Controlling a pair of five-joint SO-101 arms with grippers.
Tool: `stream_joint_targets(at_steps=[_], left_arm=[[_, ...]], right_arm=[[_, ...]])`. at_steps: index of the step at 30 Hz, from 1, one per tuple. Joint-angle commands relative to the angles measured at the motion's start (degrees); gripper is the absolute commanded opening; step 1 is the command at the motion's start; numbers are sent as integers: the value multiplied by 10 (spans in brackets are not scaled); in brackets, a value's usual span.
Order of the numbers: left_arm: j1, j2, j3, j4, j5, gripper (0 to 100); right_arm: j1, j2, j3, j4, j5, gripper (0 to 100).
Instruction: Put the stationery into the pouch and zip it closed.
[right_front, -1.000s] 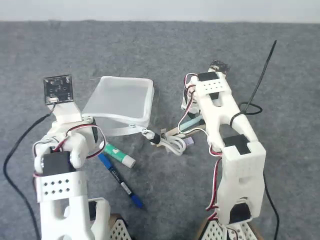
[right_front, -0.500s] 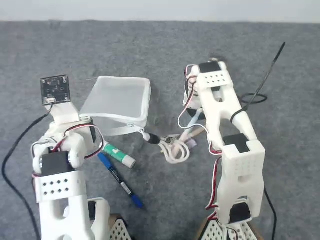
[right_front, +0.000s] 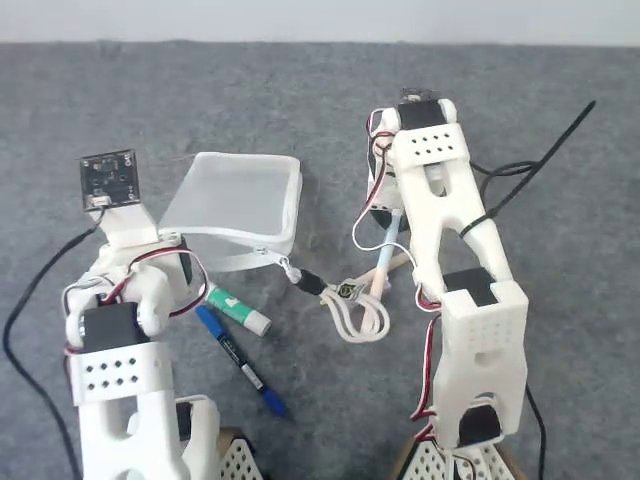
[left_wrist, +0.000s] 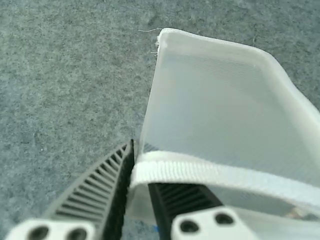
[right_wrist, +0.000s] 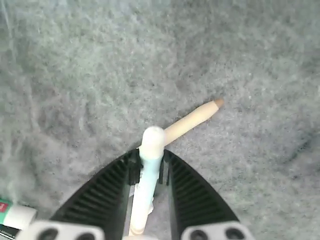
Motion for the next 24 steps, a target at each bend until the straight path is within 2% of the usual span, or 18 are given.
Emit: stream_joint_targets(at_steps=[1, 5, 10, 19, 24], left_arm=[[1, 3, -47, -6, 55, 15], [1, 3, -75, 27, 122, 15], [1, 3, -85, 36, 166, 13], [0, 3, -88, 37, 169, 12], [0, 3, -121, 84, 167, 12]], right_arm=[[-6, -79, 11, 25, 19, 7], [-6, -114, 39, 23, 30, 7], [-6, -118, 46, 21, 31, 7], [-6, -123, 46, 24, 33, 7], [-6, -123, 46, 25, 33, 7]])
